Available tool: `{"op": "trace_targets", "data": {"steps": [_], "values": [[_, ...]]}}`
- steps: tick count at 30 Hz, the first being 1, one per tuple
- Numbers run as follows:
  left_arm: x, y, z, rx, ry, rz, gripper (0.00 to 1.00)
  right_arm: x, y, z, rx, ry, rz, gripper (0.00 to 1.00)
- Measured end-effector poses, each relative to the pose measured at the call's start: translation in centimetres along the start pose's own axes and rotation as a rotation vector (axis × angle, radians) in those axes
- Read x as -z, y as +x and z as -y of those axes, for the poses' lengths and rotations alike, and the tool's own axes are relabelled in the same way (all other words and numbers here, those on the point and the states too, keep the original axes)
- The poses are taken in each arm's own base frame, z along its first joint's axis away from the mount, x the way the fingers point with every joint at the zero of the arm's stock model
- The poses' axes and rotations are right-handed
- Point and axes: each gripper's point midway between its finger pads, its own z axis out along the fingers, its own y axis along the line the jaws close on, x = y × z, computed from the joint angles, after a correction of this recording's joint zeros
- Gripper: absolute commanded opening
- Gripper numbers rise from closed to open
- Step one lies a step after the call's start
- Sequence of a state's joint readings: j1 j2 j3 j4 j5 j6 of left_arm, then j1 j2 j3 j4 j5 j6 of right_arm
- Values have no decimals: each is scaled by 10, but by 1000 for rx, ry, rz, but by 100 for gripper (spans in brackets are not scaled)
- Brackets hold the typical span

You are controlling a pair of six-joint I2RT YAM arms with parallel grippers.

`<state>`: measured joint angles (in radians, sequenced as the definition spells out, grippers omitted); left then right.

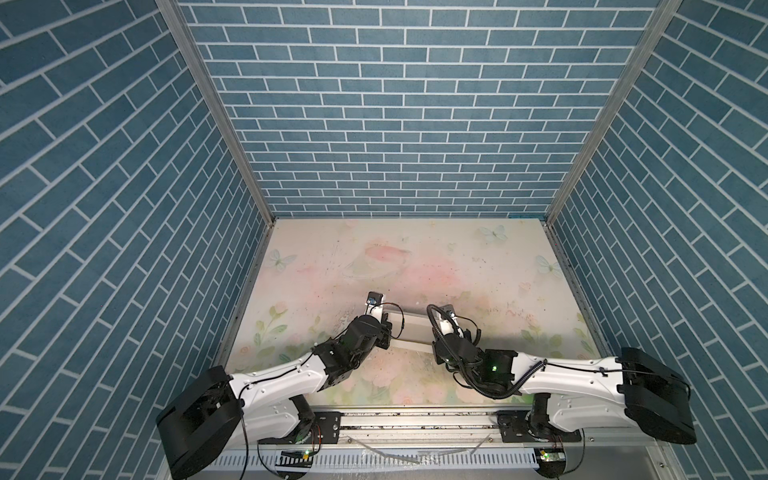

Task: Fold the paper box
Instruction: 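Open the right gripper and draw it back while the left holds the lid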

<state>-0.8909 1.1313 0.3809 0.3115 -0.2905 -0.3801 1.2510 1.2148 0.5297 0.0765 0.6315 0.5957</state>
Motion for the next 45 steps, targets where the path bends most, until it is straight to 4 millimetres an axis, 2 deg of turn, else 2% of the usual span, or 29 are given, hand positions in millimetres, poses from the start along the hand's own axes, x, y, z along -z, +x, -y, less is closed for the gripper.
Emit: {"op": "trace_targets", "data": {"steps": [5, 11, 17, 21, 24, 28, 31, 36, 40, 43, 45], "values": [[2, 4, 2, -5, 8, 0, 0, 18, -10, -2, -14, -39, 21, 32], [3, 6, 6, -13, 13, 5, 0, 35, -5, 0, -15, -80, 26, 34], [4, 7, 6, -18, 8, 9, 0, 57, -5, -2, -20, -143, 28, 42], [4, 8, 6, -21, 4, 10, 0, 69, -2, -2, 66, -139, -35, 50], [4, 8, 6, -22, 3, 10, 0, 83, -20, -10, 149, -134, -76, 57], [4, 8, 6, -23, 1, 11, 0, 99, -50, -24, 275, -122, -120, 61], [5, 8, 7, -25, 1, 12, 0, 104, -56, -26, 376, -99, -161, 60], [9, 9, 5, -27, 1, 16, 0, 113, -63, -14, 449, -73, -150, 59], [13, 11, 3, -32, 3, 23, 0, 126, -88, 1, 351, -63, -59, 58], [18, 14, 1, -45, 5, 31, 0, 133, -107, 20, 166, -32, 5, 58], [22, 15, -1, -52, 6, 38, 0, 134, -111, 31, 25, -19, 31, 58]]}}
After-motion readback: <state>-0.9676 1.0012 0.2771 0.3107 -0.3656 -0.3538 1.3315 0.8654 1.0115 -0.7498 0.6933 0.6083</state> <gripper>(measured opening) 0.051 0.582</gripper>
